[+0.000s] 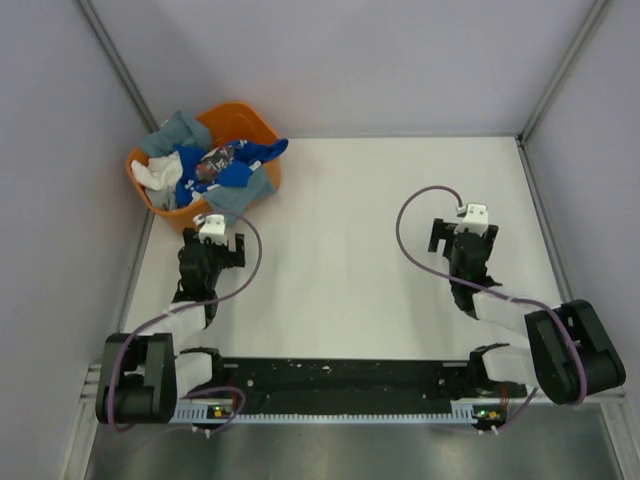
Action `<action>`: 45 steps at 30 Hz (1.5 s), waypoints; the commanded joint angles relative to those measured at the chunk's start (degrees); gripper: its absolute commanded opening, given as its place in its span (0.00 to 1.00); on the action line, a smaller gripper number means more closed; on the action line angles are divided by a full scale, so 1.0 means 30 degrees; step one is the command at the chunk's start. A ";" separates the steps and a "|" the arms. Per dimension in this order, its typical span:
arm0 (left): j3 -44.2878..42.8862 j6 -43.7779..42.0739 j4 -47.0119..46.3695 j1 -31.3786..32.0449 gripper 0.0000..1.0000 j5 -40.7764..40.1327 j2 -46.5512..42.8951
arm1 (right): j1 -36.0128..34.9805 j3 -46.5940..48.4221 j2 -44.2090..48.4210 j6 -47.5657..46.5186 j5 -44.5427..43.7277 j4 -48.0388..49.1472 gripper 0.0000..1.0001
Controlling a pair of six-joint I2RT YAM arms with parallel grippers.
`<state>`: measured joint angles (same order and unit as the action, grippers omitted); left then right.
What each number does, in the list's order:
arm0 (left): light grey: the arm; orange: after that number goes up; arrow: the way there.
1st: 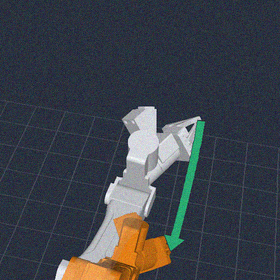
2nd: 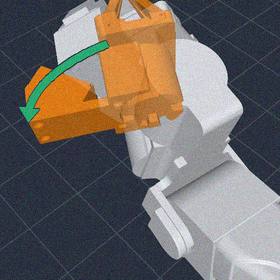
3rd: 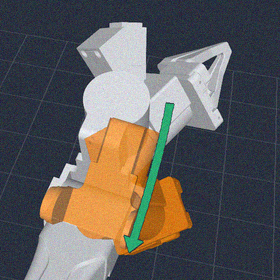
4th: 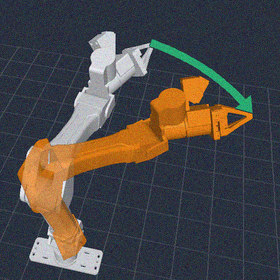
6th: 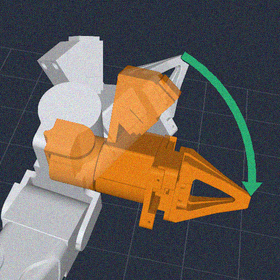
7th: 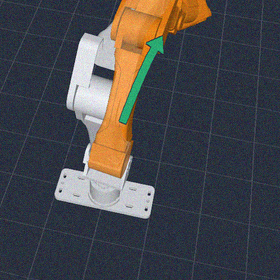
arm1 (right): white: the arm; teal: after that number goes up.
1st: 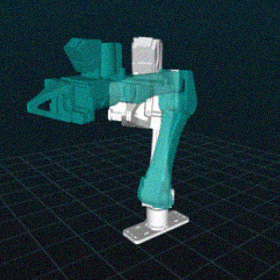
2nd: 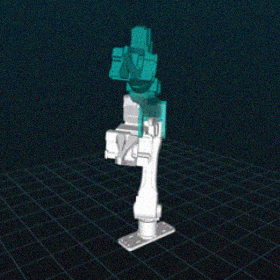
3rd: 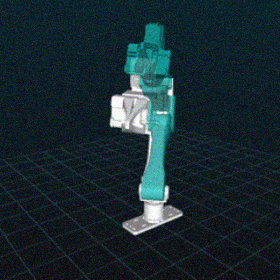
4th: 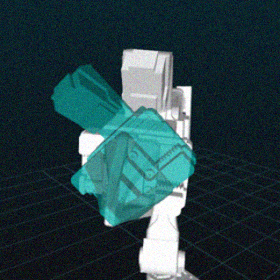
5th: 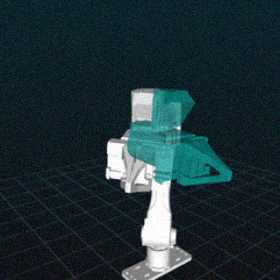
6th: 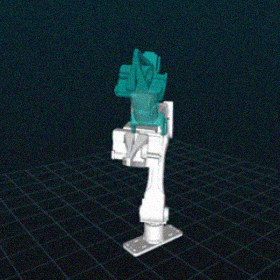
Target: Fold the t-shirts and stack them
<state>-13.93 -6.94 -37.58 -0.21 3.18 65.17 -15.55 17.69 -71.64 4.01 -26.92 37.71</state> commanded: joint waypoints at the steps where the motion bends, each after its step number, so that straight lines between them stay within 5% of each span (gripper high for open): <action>1: -0.0657 -0.0727 -0.1738 -0.0019 0.99 0.0575 0.0162 | 0.0086 0.0401 0.0351 0.0245 0.0298 0.0995 0.98; 4: -0.3485 -0.1928 0.2777 0.0010 0.96 0.2561 -0.0188 | 0.0115 0.1218 0.1404 0.0186 0.0244 -0.0960 0.98; 8: -1.0865 -0.6612 1.6630 -0.0019 0.82 1.0201 0.0805 | 0.0086 0.3384 0.3132 0.0859 0.1144 -0.4567 0.98; 12: -1.6438 -1.0948 2.4965 0.0010 0.80 1.4757 0.1333 | 0.0086 0.5113 0.4860 0.1387 0.4072 -0.6766 0.98; 19: -2.2327 -0.5748 2.1613 -0.0019 0.85 0.9057 0.3670 | 0.0057 0.6289 0.5861 0.1914 0.8383 -0.7503 0.98; 28: -3.0976 -0.3138 2.5944 -0.0019 0.77 0.6823 1.2286 | -0.0002 0.6202 0.6037 0.1593 0.8884 -0.8440 0.98; 38: -3.0134 -0.2843 2.6093 -0.0019 0.71 0.6617 1.2703 | -0.0002 0.6026 0.6008 0.1096 0.8679 -0.8675 0.98; 45: -3.0157 -0.3312 2.7290 -0.0019 0.41 0.6030 1.3081 | -0.0002 0.6202 0.5686 0.1036 0.8708 -0.8762 0.98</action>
<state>-103.48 -16.60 41.69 -0.12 21.96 106.10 -15.51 34.72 -54.39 7.92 -1.15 10.61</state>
